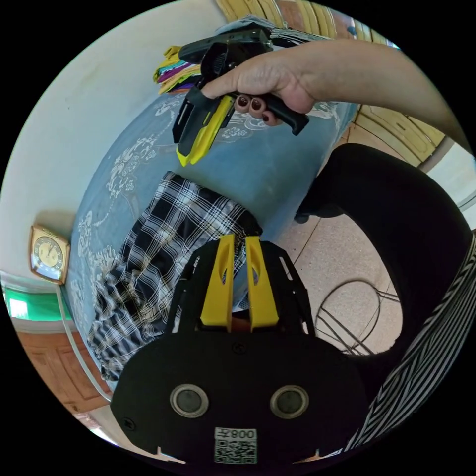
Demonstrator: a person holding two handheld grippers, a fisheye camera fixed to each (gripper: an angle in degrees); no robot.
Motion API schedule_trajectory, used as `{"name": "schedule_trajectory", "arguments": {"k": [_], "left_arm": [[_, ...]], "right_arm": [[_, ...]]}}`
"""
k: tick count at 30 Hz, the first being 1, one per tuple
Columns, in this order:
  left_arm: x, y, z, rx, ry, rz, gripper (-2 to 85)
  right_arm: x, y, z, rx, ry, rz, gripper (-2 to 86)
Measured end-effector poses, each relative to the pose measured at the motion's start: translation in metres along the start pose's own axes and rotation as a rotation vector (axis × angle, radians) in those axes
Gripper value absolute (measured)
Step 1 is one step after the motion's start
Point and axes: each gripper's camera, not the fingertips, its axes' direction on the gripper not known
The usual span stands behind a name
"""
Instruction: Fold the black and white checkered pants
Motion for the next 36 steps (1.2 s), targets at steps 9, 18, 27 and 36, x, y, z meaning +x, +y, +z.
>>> {"name": "schedule_trajectory", "arguments": {"k": [9,18,27,36], "left_arm": [[0.007,-0.002,0.002,0.02,0.074,-0.063,1.6],[0.003,0.003,0.001,0.03,0.132,-0.073,1.4],[-0.011,0.01,-0.019,0.095,0.224,-0.074,1.1],[-0.006,0.002,-0.059,0.253,0.385,0.015,1.1]], "right_arm": [[-0.002,-0.018,0.007,-0.004,0.031,-0.024,7.5],[0.001,-0.026,0.015,-0.05,0.023,-0.019,4.3],[0.03,0.002,-0.018,-0.034,-0.088,0.048,1.7],[0.064,0.074,-0.101,0.095,-0.059,0.178,1.3]]}}
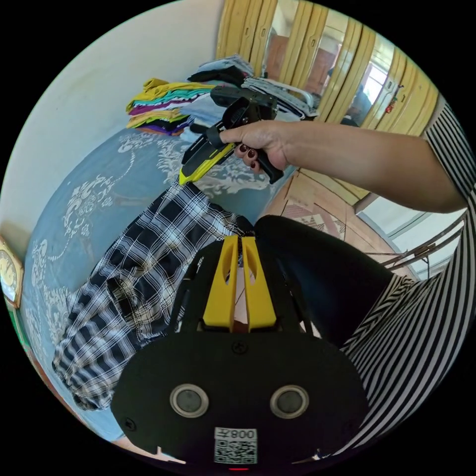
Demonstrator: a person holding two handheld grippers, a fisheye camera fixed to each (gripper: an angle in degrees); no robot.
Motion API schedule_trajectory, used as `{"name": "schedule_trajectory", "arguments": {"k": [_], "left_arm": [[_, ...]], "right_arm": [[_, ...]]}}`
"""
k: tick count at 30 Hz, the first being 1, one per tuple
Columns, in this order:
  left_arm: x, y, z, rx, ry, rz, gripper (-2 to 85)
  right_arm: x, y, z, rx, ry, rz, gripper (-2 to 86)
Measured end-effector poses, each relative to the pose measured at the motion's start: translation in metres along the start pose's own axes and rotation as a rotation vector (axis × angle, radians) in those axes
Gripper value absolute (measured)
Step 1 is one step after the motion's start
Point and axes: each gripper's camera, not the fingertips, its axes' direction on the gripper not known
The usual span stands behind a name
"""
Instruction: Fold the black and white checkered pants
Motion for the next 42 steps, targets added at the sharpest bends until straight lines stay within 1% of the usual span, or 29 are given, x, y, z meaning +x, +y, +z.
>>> {"name": "schedule_trajectory", "arguments": {"k": [3,6,9,14,17,20,26,32,42], "left_arm": [[-0.006,0.008,-0.014,0.031,0.028,-0.02,1.1],[-0.031,0.03,-0.039,0.079,0.055,-0.111,1.2],[-0.068,0.064,-0.078,0.165,0.086,-0.251,1.2],[-0.14,0.155,-0.155,0.373,0.12,-0.544,1.2],[-0.174,0.209,-0.185,0.439,0.095,-0.678,1.2],[-0.203,0.257,-0.207,0.481,0.072,-0.786,1.2],[-0.243,0.333,-0.232,0.521,0.037,-0.956,1.2],[-0.27,0.396,-0.25,0.577,0.032,-1.083,1.1],[-0.307,0.459,-0.272,0.597,-0.023,-1.19,1.1]], "right_arm": [[0.006,0.017,-0.02,0.02,0.002,0.033,1.3],[-0.006,0.023,-0.021,0.004,-0.038,0.001,1.4],[-0.033,0.019,-0.017,0.01,-0.112,-0.067,1.4],[-0.092,-0.003,0.01,0.004,-0.297,-0.187,1.4],[-0.126,-0.023,0.031,0.011,-0.359,-0.236,1.4],[-0.16,-0.045,0.063,-0.029,-0.383,-0.281,1.5],[-0.215,-0.077,0.143,-0.161,-0.374,-0.33,1.5],[-0.251,-0.098,0.213,-0.272,-0.341,-0.347,1.5],[-0.302,-0.128,0.302,-0.393,-0.277,-0.383,1.5]]}}
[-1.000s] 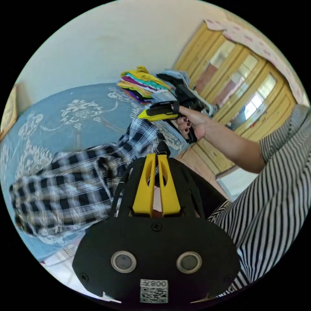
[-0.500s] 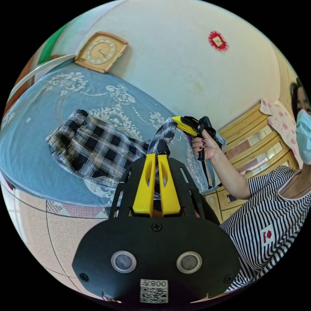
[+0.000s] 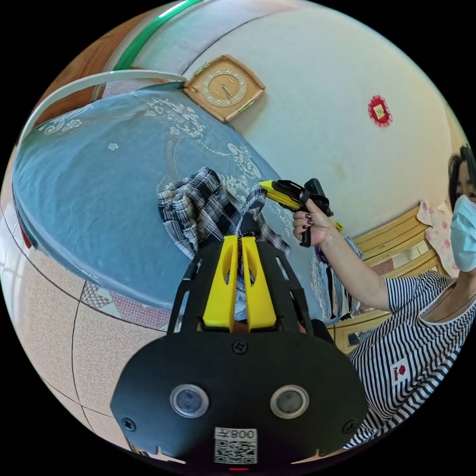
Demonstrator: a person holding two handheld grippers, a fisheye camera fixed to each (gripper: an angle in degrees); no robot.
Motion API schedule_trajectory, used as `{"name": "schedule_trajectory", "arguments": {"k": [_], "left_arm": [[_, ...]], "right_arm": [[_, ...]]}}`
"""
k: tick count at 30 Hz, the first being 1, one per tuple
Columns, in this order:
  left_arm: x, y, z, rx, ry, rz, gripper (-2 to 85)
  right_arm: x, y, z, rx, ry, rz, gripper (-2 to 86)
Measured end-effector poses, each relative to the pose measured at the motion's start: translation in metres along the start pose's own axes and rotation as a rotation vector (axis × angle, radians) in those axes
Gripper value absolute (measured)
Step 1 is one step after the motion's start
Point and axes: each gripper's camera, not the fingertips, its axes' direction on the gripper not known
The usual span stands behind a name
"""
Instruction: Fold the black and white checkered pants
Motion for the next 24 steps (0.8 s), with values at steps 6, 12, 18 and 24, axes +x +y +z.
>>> {"name": "schedule_trajectory", "arguments": {"k": [6,12,18,24], "left_arm": [[-0.032,-0.011,-0.004,-0.003,-0.031,-0.058,1.5],[-0.048,-0.005,-0.026,0.079,-0.065,-0.135,1.5],[-0.021,0.003,-0.041,0.19,-0.065,-0.032,0.4],[-0.003,-0.022,0.003,0.02,-0.216,0.099,0.2]], "right_arm": [[0.007,-0.028,0.038,-0.053,0.015,0.033,1.6],[0.01,-0.038,0.047,-0.057,-0.008,0.024,1.9],[-0.004,-0.024,0.028,0.03,-0.039,-0.071,1.5],[-0.031,-0.032,0.075,-0.103,0.106,-0.206,0.4]]}}
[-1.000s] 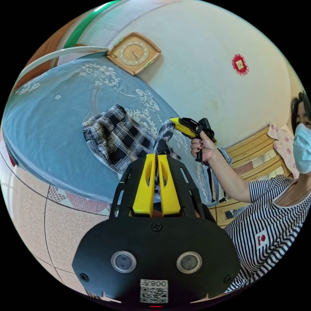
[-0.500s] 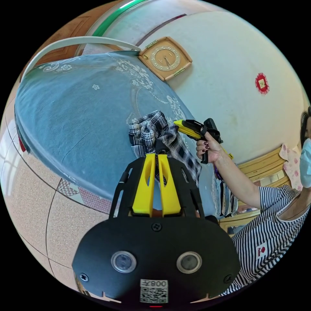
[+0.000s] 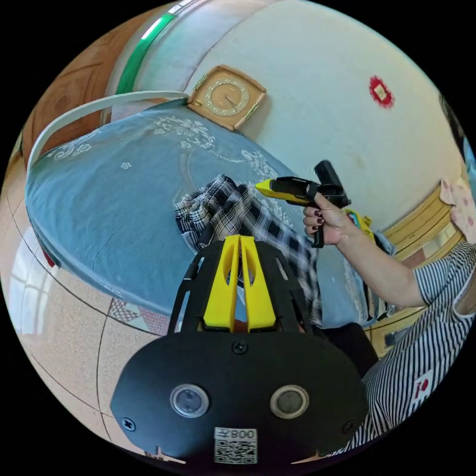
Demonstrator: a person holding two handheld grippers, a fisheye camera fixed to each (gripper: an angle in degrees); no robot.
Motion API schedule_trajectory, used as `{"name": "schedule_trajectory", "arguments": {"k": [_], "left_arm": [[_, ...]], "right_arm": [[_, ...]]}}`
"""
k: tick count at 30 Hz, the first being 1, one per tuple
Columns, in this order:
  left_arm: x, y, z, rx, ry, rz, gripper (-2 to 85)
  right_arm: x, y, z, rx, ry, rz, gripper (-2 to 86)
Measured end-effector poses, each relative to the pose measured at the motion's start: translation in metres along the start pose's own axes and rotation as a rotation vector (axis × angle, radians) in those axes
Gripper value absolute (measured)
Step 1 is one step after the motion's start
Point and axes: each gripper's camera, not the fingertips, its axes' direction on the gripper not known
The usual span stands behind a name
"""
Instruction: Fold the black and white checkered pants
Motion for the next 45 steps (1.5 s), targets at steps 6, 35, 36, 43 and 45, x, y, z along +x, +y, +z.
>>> {"name": "schedule_trajectory", "arguments": {"k": [6,35,36,43,45], "left_arm": [[-0.016,-0.009,0.021,-0.062,-0.081,-0.071,0.2],[-0.038,0.034,0.074,-0.435,0.627,-0.319,10.7],[-0.039,0.032,0.078,-0.443,0.64,-0.326,10.7],[-0.05,0.018,0.098,-0.498,0.641,-0.385,6.3],[-0.054,0.017,0.096,-0.48,0.704,-0.413,4.7]], "right_arm": [[0.004,-0.028,0.052,-0.153,0.202,-0.007,0.1],[0.094,0.213,-0.082,0.079,-0.047,0.375,3.0],[0.098,0.22,-0.081,0.083,-0.062,0.399,3.4],[0.129,0.259,-0.073,0.192,-0.231,0.517,6.0],[0.13,0.258,-0.075,0.192,-0.207,0.503,6.3]]}}
